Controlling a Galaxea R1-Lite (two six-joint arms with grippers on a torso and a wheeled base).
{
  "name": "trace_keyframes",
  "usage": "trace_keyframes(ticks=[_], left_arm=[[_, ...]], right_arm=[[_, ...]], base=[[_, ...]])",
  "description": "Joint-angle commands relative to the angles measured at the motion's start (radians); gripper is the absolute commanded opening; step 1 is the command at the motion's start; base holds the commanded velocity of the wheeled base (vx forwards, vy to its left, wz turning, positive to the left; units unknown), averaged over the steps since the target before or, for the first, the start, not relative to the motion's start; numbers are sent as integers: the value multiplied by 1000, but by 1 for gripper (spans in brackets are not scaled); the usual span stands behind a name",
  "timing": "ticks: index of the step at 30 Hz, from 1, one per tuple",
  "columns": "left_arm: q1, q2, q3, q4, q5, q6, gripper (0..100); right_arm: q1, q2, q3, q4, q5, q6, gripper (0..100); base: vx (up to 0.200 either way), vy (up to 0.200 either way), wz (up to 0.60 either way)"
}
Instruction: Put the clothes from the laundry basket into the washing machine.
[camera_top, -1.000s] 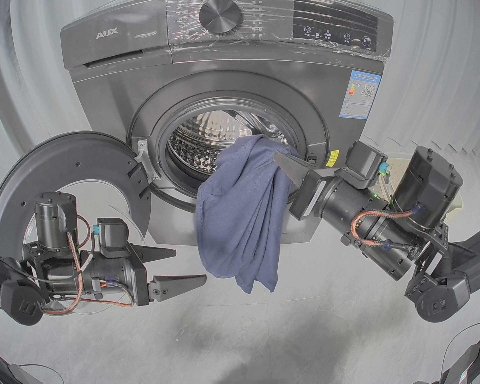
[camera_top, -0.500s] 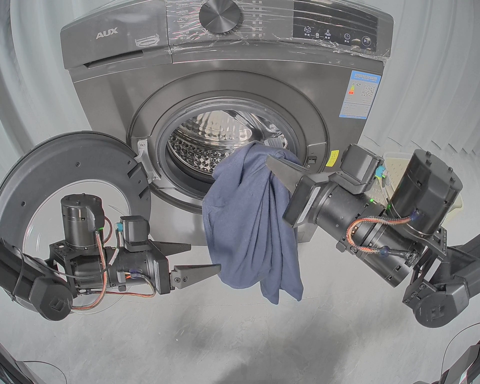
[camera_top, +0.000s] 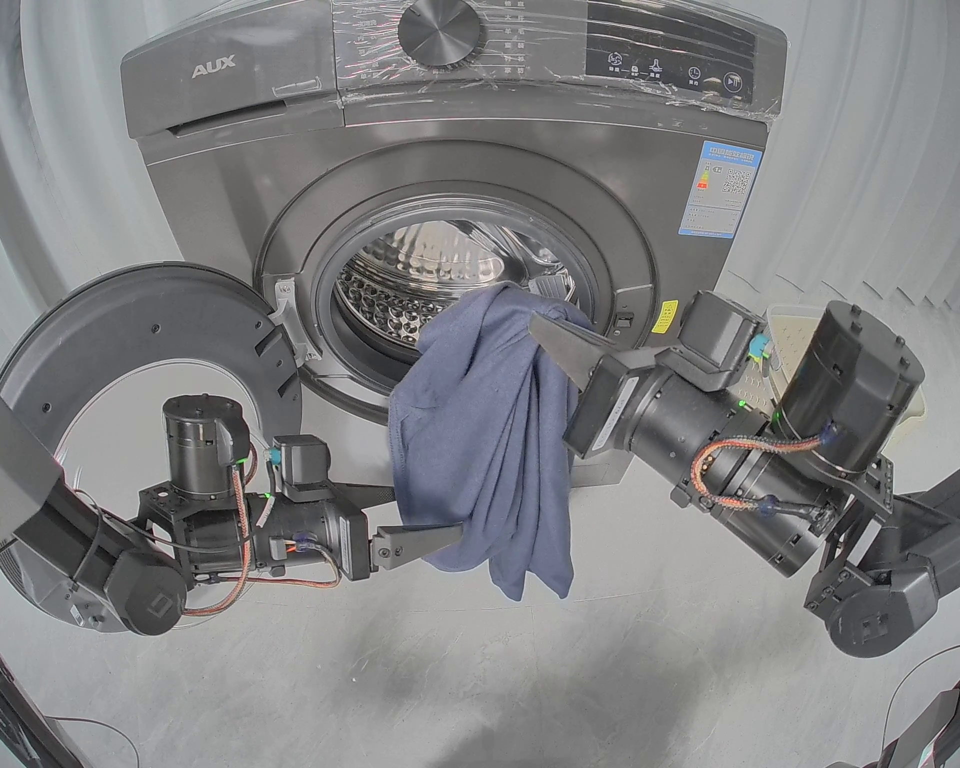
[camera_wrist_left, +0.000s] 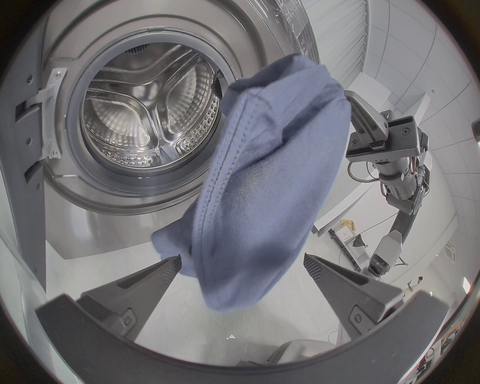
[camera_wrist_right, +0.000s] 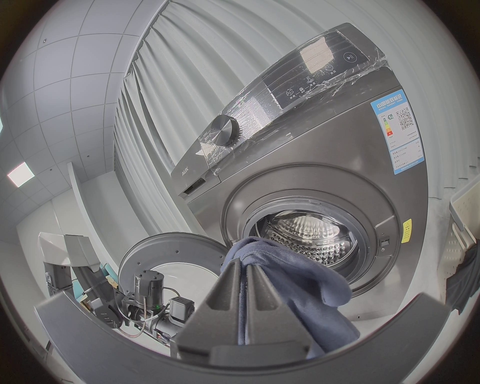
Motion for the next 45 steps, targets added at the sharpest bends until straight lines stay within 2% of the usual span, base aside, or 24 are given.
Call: trace_keyframes(ticks=[1, 3, 6, 7, 9, 17, 20, 29, 33, 39, 40, 44, 45], left_arm=[[-17, 55, -14, -28, 0, -12, 100], [-23, 69, -17, -70, 0, -28, 100], [-49, 64, -6, -128, 0, -67, 100], [-57, 61, 0, -139, 2, -78, 0], [-70, 55, 17, -165, 2, -86, 0], [-75, 46, 68, -280, 16, -83, 0], [-75, 3, 134, -361, 17, -86, 0], [-112, -150, 301, -452, 20, -77, 0], [-130, -190, 330, -505, 55, -81, 0], [-165, -189, 305, -544, 85, -81, 0], [-175, -189, 295, -547, 88, -83, 0], [-175, -184, 249, -548, 118, -86, 0], [-175, -180, 221, -548, 154, -86, 0]], right_arm=[[-1, 1, -1, -1, 0, 0, 0], [1, 1, -1, -1, 0, 0, 0], [1, 1, -1, -1, 0, 0, 0], [1, 1, -1, -1, 0, 0, 0], [1, 1, 1, -1, 0, 0, 0], [-2, 1, 7, -1, 0, 0, 0], [-14, 1, 10, 1, 0, -1, 0], [-19, 26, 28, 1, 8, 2, 0], [-21, 37, 44, -1, 37, 2, 0], [-21, 58, 56, -13, 46, 5, 0], [-21, 66, 56, -25, 57, 6, 100], [-30, 78, 94, -36, 63, 3, 100], [-37, 78, 125, -30, 65, -1, 100]], base=[[0, 0, 0], [0, 0, 0], [0, 0, 0], [0, 0, 0], [0, 0, 0], [0, 0, 0], [0, 0, 0], [0, 0, 0], [0, 0, 0], [0, 0, 0], [0, 0, 0], [0, 0, 0], [0, 0, 0]])
